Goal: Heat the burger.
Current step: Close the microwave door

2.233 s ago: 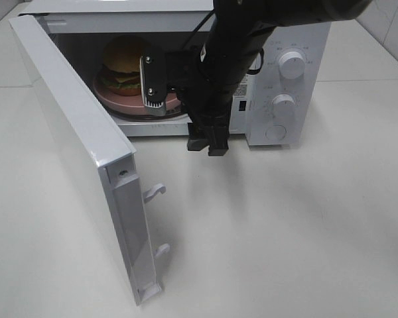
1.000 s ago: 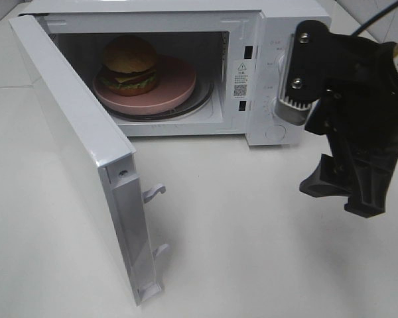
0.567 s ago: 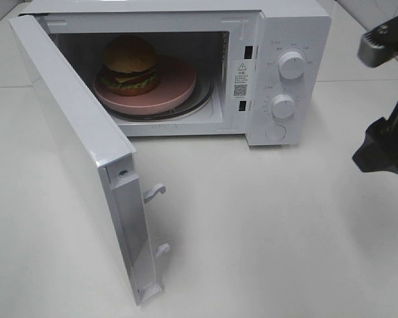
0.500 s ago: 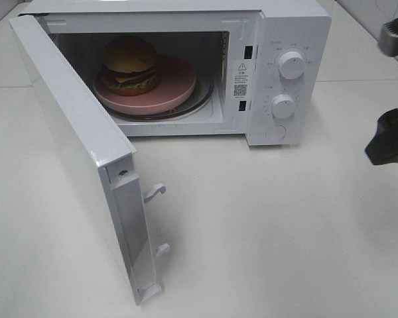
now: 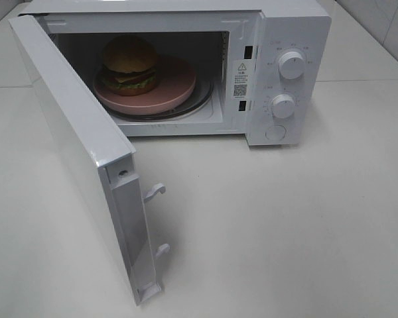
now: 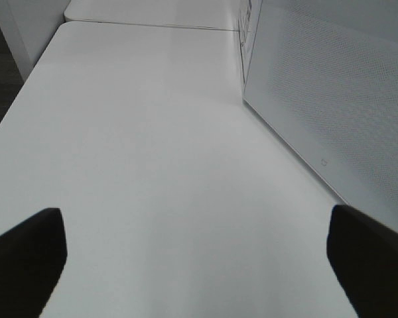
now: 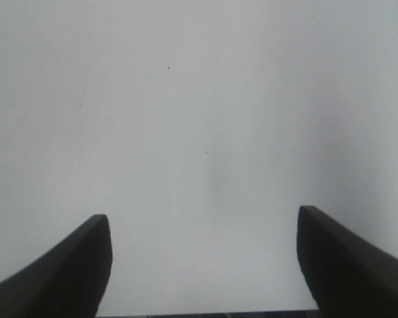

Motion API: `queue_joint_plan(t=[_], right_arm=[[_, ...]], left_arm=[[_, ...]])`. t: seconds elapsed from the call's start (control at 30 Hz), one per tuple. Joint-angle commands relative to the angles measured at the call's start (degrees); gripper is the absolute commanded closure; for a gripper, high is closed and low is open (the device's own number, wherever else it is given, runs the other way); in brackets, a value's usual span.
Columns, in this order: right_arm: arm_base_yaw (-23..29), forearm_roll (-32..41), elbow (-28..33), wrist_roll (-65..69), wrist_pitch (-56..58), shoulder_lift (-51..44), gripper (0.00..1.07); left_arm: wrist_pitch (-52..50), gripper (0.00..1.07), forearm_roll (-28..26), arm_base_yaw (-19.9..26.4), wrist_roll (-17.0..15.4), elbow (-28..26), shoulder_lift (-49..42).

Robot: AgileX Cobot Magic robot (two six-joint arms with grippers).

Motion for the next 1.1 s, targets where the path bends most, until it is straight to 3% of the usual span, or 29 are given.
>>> queue_joint_plan(t=[0.03, 0.4, 0.67, 1.1], right_arm=[[-0.40, 1.83, 2.29, 0.17, 2.46, -6.59, 0.31], [-0.40, 5.10, 11.46, -1.55, 6.47, -35.35, 0.31], [-0.40, 6.93, 13.06, -2.12, 3.72, -49.79, 0.31], [-0.29, 6.53, 13.41, -1.89, 3.44, -57.18, 0.31]], left_arm=[[-0.69, 0.04, -0.11, 0.00, 0.00, 0.00, -0.92], [-0.69, 0.04, -0.11, 0.00, 0.00, 0.00, -0.92], [-0.69, 0.04, -0.11, 0.00, 0.00, 0.00, -0.92], [-0.69, 0.04, -0.11, 0.00, 0.00, 0.00, -0.92]])
